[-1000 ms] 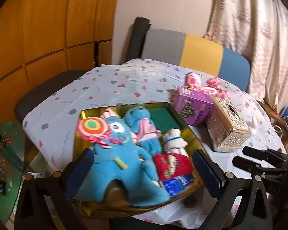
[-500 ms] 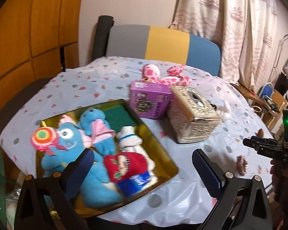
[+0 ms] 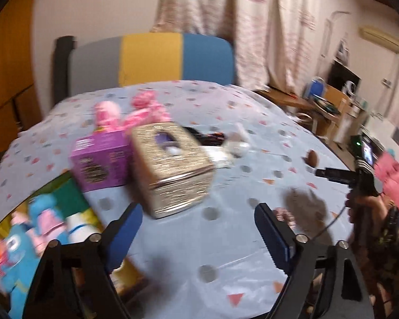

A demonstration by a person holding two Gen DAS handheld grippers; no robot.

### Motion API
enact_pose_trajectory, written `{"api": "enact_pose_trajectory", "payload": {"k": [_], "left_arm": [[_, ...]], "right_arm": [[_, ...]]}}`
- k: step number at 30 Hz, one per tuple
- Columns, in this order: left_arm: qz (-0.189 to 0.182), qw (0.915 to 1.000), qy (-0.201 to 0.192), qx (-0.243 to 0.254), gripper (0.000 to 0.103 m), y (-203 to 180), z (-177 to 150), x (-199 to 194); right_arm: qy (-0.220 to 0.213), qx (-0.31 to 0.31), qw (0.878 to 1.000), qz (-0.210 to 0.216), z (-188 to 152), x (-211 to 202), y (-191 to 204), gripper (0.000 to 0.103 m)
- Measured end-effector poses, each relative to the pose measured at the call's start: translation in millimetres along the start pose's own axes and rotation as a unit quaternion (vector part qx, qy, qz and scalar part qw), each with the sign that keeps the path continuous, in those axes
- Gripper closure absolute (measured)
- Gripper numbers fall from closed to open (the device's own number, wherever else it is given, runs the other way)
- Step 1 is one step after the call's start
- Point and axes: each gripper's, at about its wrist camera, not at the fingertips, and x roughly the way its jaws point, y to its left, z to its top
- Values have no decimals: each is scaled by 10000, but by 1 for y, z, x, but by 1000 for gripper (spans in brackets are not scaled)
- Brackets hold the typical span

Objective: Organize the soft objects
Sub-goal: 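Reach the left gripper to the white foam block and grasp it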

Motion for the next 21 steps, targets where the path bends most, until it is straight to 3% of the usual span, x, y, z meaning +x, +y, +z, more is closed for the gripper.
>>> {"api": "enact_pose_trajectory", "payload": {"k": [4, 12, 14, 16, 18, 21], "left_arm": [[-409, 9988, 163, 229, 26, -36, 23, 32], [-691, 9960, 464, 331, 28, -87, 69, 105], [-790, 9947, 584, 299, 43, -95, 80, 128], [-903, 9928, 715, 324, 66, -106, 93, 153], [-859, 9929, 704, 427, 69, -116, 105, 175], [-1083, 9916, 655, 263, 69, -118, 121, 210]], "right_arm": [[-122, 296, 9995, 45, 4, -5, -12, 45], [21, 640, 9978, 185, 3, -5, -25, 45], [46, 663, 9975, 253, 3, -4, -25, 45], [47, 671, 9972, 338, 4, -4, -25, 45], [35, 691, 9968, 400, 4, -5, -25, 45], [-28, 837, 9955, 442, 5, -8, -30, 45]]}}
